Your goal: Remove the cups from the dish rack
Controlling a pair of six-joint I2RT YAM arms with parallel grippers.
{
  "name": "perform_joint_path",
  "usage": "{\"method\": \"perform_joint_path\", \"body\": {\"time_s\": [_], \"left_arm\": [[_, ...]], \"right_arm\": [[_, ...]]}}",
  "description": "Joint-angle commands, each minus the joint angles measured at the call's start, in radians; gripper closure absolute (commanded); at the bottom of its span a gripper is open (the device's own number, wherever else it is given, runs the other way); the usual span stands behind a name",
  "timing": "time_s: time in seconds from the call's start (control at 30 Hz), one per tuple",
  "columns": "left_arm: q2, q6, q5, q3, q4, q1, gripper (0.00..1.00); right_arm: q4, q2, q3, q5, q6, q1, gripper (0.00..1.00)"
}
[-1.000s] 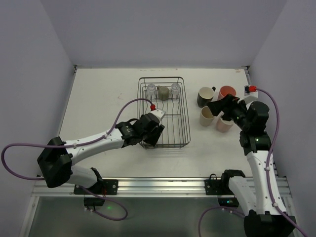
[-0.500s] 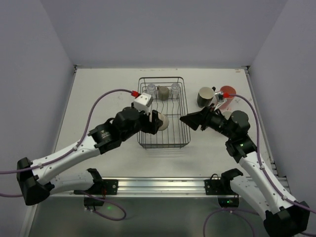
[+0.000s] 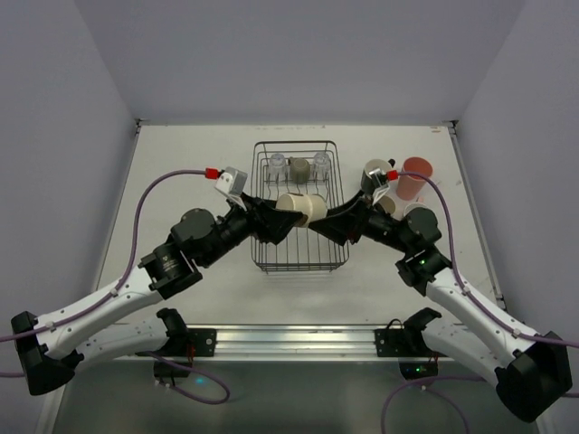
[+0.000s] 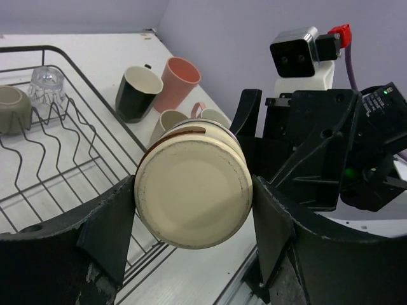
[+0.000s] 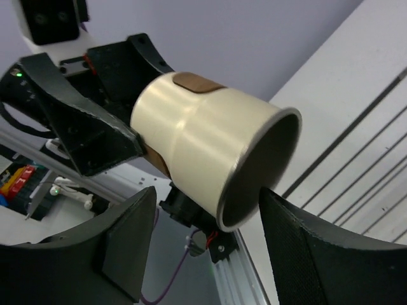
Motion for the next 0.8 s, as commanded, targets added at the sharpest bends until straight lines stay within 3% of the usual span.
{"method": "perform_joint_path", "body": {"time_s": [0.0, 0.07, 0.2, 0.23, 0.33, 0.37, 0.43, 0.47, 0.53, 0.57, 0.77], "left_arm": [[-0.023, -0.059, 0.044, -0.013, 0.111, -0.004, 0.78], [-0.03, -0.064, 0.051, -0.022, 0.116, -0.004, 0.78], [-0.033, -0.068, 0.062, -0.034, 0.114, -0.004, 0.75], [-0.031, -0.065, 0.065, -0.036, 0.111, -0.004, 0.73], [-0.03, -0.042, 0.071, -0.033, 0.099, -0.004, 0.57], [-0.033, -0.032, 0.062, -0.03, 0.079, -0.004, 0.39], [-0.031, 0.0, 0.038, -0.007, 0.036, -0.004, 0.22], [-0.034, 0.013, 0.016, 0.001, -0.01, -0.004, 0.11], [-0.039, 0.057, -0.01, 0.026, -0.086, -0.004, 0.04], [-0.046, 0.073, -0.024, 0.03, -0.123, -0.005, 0.0], [-0.102, 0.201, -0.146, 0.07, -0.309, -0.004, 0.0]], "right_arm": [[0.203, 0.014, -0.007, -0.023, 0.043, 0.012, 0.34], [0.261, 0.023, -0.019, -0.025, 0.063, 0.015, 0.37], [0.393, 0.063, -0.036, -0.051, 0.135, 0.021, 0.55], [0.414, 0.067, -0.038, -0.058, 0.146, 0.021, 0.71], [0.393, 0.06, -0.032, -0.057, 0.135, 0.021, 0.95], [0.307, 0.048, -0.012, -0.048, 0.111, 0.021, 0.98], [0.097, -0.018, 0.042, 0.006, -0.039, 0.021, 1.0], [-0.141, -0.037, 0.109, 0.081, -0.098, 0.021, 1.0], [-0.315, -0.078, 0.158, 0.155, -0.217, 0.021, 1.0], [-0.48, -0.086, 0.204, 0.181, -0.25, 0.021, 1.0], [-1.0, -0.12, 0.292, 0.555, -0.337, 0.02, 1.0]]}}
